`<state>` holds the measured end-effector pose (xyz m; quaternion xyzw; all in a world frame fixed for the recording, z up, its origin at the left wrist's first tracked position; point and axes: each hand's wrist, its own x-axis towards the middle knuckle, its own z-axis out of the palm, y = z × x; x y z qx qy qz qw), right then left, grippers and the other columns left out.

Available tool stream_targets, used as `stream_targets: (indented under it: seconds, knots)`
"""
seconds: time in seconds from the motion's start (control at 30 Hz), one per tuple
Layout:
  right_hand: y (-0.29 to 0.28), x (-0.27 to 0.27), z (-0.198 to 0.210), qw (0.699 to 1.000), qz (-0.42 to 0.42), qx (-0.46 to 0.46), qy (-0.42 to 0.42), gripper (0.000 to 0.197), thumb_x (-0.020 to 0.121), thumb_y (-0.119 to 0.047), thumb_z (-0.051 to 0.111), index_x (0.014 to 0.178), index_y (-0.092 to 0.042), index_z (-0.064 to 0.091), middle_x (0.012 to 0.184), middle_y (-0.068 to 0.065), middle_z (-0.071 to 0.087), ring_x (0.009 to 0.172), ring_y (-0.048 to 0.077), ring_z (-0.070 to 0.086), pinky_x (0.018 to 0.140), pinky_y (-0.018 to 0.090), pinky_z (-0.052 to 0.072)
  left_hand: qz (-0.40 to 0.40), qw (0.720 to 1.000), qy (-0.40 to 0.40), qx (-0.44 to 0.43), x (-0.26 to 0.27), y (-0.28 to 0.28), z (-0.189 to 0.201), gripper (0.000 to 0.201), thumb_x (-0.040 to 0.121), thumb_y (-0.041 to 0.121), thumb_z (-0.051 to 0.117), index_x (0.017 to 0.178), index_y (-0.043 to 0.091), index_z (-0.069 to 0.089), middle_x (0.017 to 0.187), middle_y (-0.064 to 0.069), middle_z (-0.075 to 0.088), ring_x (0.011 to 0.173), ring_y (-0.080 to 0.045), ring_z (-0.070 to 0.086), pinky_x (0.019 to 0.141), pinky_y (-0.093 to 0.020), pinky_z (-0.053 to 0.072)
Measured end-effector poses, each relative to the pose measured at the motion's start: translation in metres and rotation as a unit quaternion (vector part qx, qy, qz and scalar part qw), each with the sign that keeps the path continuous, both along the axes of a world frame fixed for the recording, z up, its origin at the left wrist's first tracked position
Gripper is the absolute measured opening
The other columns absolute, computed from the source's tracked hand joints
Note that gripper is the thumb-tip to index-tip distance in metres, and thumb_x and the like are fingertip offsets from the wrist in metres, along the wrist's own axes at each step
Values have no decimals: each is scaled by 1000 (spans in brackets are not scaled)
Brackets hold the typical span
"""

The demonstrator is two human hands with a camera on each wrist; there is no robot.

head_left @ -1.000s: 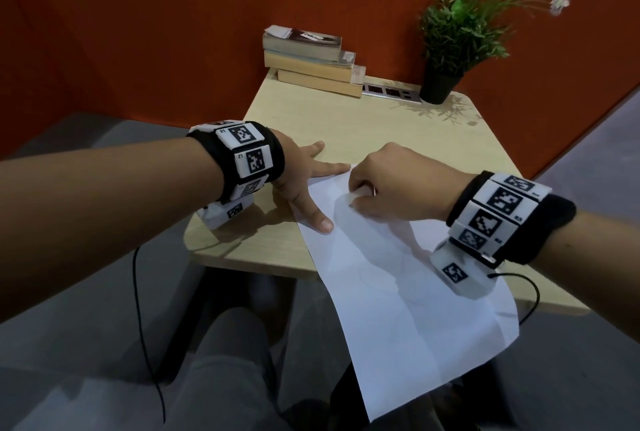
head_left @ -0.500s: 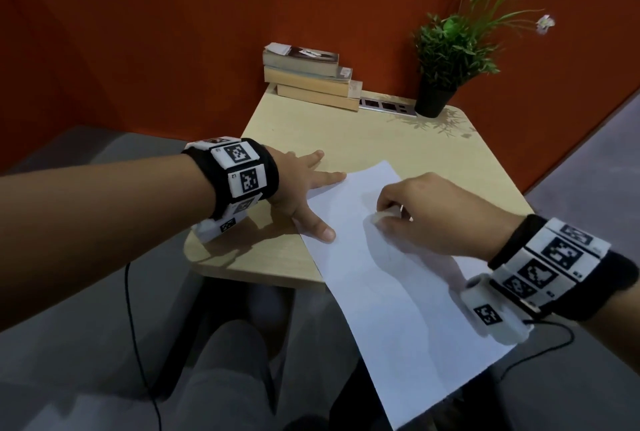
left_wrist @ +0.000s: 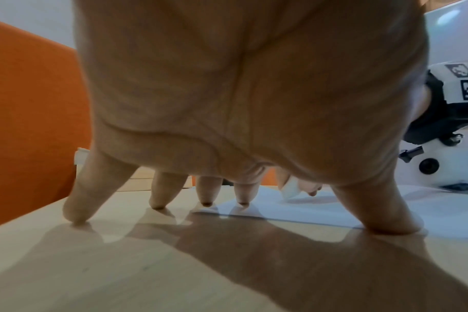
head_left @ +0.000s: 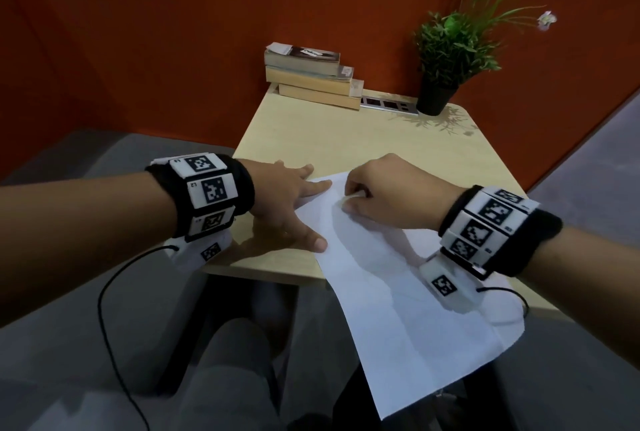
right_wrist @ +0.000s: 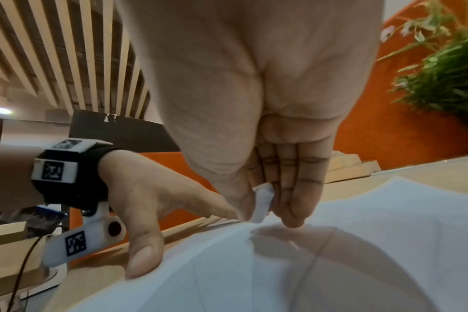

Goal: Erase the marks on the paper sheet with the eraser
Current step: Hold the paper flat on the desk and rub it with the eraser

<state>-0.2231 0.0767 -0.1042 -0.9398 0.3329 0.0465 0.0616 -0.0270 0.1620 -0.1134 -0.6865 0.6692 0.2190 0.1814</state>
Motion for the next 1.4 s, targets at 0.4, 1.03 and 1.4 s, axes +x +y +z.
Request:
stream_targets:
  seconds: [0.4,1.03,1.4]
  knots:
    - [4,22,-6,997,-13,-68,37,21,94,-26,61,83,-10,69,79,8,66,80,32,66,63,35,53,4,1000,-23,12,-5,2,1,139,54,100,50,160,45,-21,170,12,-25,158,-40,-11,125,-64,7]
    - [13,25,1,996,12,-57,64,15,90,-21,65,76,-18,68,75,3,61,78,30,63,65,38,54,30,998,-54,29,-5,0,-4,139,47,107,46,151,56,-29,167,9,-35,155,-46,-20,119,-73,3]
    - [8,7,1,996,13,-69,54,13,89,-22,61,80,-21,69,78,2,65,76,31,63,66,41,58,42,997,-55,42,-6,-3,-2,136,52,106,49,150,56,-31,165,5,-39,156,-47,-15,122,-70,7]
